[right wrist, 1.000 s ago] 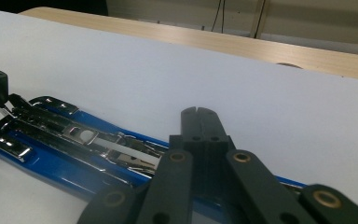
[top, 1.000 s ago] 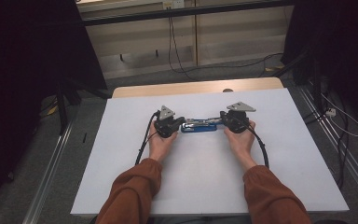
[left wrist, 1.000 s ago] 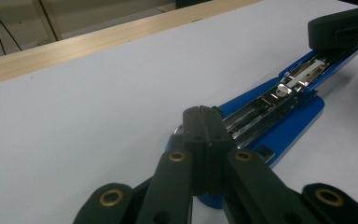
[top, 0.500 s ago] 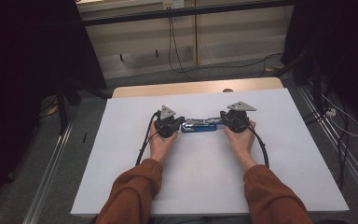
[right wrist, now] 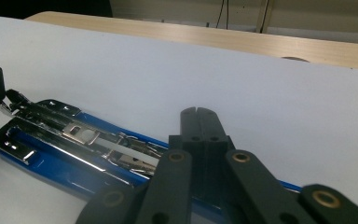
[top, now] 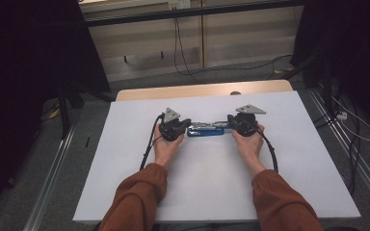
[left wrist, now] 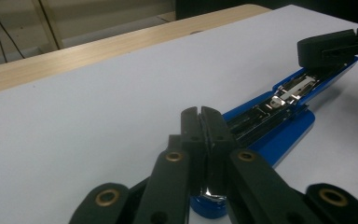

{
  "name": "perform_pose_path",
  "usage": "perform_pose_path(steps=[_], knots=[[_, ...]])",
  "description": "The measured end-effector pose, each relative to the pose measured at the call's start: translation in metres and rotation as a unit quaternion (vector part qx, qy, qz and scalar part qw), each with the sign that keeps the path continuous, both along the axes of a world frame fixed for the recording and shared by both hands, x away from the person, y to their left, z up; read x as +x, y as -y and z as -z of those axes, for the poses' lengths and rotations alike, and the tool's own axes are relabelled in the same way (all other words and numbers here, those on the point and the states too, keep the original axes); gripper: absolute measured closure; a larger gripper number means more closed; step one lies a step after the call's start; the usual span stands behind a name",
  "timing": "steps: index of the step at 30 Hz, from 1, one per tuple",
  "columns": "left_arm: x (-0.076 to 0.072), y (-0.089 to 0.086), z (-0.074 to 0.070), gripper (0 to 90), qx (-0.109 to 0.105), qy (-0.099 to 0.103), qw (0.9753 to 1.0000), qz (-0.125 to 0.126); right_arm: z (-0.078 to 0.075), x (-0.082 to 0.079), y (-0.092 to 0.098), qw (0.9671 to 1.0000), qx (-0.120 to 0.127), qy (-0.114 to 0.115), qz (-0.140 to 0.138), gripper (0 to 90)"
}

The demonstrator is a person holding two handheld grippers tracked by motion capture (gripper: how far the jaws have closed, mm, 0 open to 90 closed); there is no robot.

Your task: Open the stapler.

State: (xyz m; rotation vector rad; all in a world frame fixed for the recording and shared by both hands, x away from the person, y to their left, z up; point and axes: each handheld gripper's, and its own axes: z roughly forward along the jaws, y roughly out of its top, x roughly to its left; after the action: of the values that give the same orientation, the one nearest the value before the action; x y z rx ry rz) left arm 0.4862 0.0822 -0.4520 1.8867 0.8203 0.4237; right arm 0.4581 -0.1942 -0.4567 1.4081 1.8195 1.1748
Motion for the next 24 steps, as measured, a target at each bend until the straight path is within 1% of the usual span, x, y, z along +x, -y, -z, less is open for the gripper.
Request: perform_pose_path(steps=[3, 5, 6, 7, 8, 9, 10, 11, 13, 14, 15, 18, 19, 21, 22, 24], knots=[[0.0002, -0.0007, -0.0005, 86.3, -0.003, -0.003, 1.0000, 0.001, 0.0000, -0.0002, 0.0002, 1.0000, -0.001, 0.002, -0.001, 90.0], [-0.0001, -0.0004, -0.0007, 84.7, -0.004, -0.001, 1.0000, 0.004, -0.0004, -0.0003, 0.0002, 1.0000, -0.001, 0.004, -0.002, 90.0], [-0.0002, 0.0002, -0.0010, 80.8, -0.008, 0.004, 1.0000, 0.001, -0.0008, -0.0004, 0.0000, 1.0000, 0.000, 0.005, -0.002, 90.0], [-0.0004, 0.0006, -0.0016, 72.0, -0.002, 0.008, 1.0000, -0.005, -0.0012, -0.0005, -0.0004, 1.0000, 0.000, 0.007, -0.005, 87.2], [-0.0002, 0.0001, -0.0017, 72.7, -0.005, 0.009, 0.9999, -0.005, -0.0013, -0.0005, -0.0006, 1.0000, -0.002, 0.009, -0.003, 83.6], [-0.0002, -0.0003, -0.0019, 71.2, -0.006, 0.008, 0.9999, -0.005, -0.0015, -0.0005, -0.0007, 0.9999, -0.002, 0.010, -0.003, 82.6], [-0.0001, -0.0005, -0.0018, 68.9, -0.010, 0.007, 0.9999, -0.007, -0.0015, -0.0005, -0.0006, 0.9999, -0.003, 0.011, -0.003, 81.6], [0.0003, -0.0011, -0.0020, 66.2, -0.007, 0.008, 0.9999, -0.011, -0.0018, -0.0008, -0.0006, 0.9999, -0.004, 0.012, -0.002, 79.4], [0.0009, -0.0023, -0.0025, 58.9, -0.013, 0.004, 0.9997, -0.018, -0.0023, -0.0007, 0.0000, 0.9999, -0.003, 0.015, -0.002, 74.6], [0.0008, -0.0026, -0.0028, 58.3, -0.018, 0.003, 0.9997, -0.016, -0.0029, -0.0009, 0.0001, 0.9999, -0.002, 0.016, -0.001, 73.7], [0.0006, -0.0033, -0.0036, 56.7, -0.013, 0.006, 0.9998, -0.017, -0.0033, -0.0010, 0.0003, 0.9998, -0.005, 0.017, -0.003, 71.8], [0.0007, -0.0039, -0.0056, 44.2, -0.016, 0.008, 0.9997, -0.019, -0.0051, -0.0017, 0.0004, 0.9997, -0.001, 0.024, -0.005, 57.5], [0.0006, -0.0040, -0.0064, 40.2, -0.014, 0.012, 0.9996, -0.022, -0.0057, -0.0018, 0.0006, 0.9997, -0.003, 0.024, -0.003, 55.1], [0.0007, -0.0045, -0.0070, 33.1, -0.011, 0.018, 0.9996, -0.021, -0.0059, -0.0015, 0.0008, 0.9996, -0.002, 0.027, -0.011, 51.6], [0.0009, -0.0040, -0.0068, 29.2, -0.012, 0.019, 0.9995, -0.021, -0.0057, -0.0014, 0.0007, 0.9995, -0.005, 0.029, -0.011, 47.8], [0.0014, -0.0042, -0.0063, 19.9, -0.010, 0.017, 0.9995, -0.023, -0.0050, -0.0012, 0.0007, 0.9994, -0.005, 0.030, -0.015, 44.0]])
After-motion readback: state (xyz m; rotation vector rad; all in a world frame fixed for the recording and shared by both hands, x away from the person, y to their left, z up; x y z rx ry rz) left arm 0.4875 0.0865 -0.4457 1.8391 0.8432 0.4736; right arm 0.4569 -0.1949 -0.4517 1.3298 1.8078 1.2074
